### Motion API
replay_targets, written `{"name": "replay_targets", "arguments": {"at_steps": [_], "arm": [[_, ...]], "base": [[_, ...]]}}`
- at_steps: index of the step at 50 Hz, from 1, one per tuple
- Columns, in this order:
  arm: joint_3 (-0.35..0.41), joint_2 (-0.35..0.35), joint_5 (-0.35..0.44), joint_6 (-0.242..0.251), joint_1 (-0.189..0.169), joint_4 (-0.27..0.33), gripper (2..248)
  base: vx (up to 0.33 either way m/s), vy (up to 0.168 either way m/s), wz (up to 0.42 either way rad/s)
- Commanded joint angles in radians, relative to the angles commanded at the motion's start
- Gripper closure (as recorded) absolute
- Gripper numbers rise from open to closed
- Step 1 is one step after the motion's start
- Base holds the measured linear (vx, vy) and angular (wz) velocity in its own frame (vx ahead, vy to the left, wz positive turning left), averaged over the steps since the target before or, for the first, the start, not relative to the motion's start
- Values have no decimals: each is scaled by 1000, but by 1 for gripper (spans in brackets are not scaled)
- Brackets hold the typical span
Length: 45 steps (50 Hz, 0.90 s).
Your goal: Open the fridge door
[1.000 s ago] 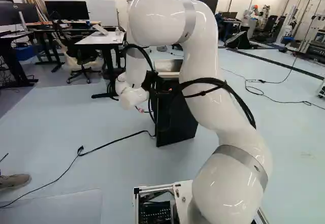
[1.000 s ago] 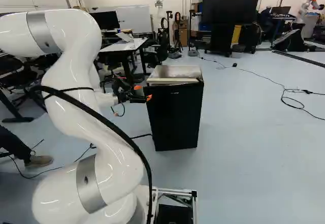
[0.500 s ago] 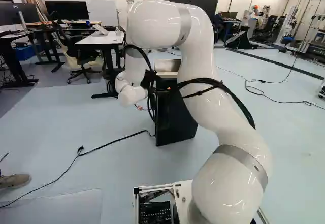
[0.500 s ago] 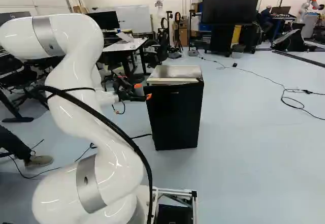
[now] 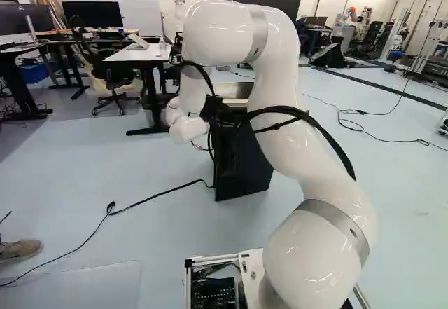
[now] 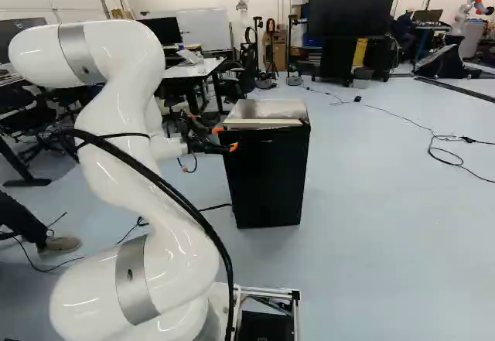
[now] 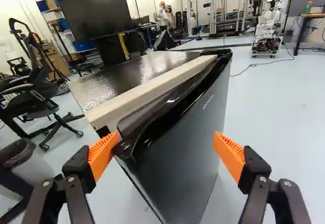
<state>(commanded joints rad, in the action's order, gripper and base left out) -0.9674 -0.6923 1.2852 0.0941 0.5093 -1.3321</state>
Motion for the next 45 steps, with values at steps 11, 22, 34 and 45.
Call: {"name": "replay_targets", "arguments": {"at_steps": [11,22,34,45], "arm": [[52,30,0,0,-12,-18,3],[118,68,-5,0,-16,-55,3],[190,108,-26,0,-17,-130,3],[253,142,-42,0,-19,-203,3]], "base": [[0,0,0],[0,0,0],[0,0,0],[0,0,0]]}}
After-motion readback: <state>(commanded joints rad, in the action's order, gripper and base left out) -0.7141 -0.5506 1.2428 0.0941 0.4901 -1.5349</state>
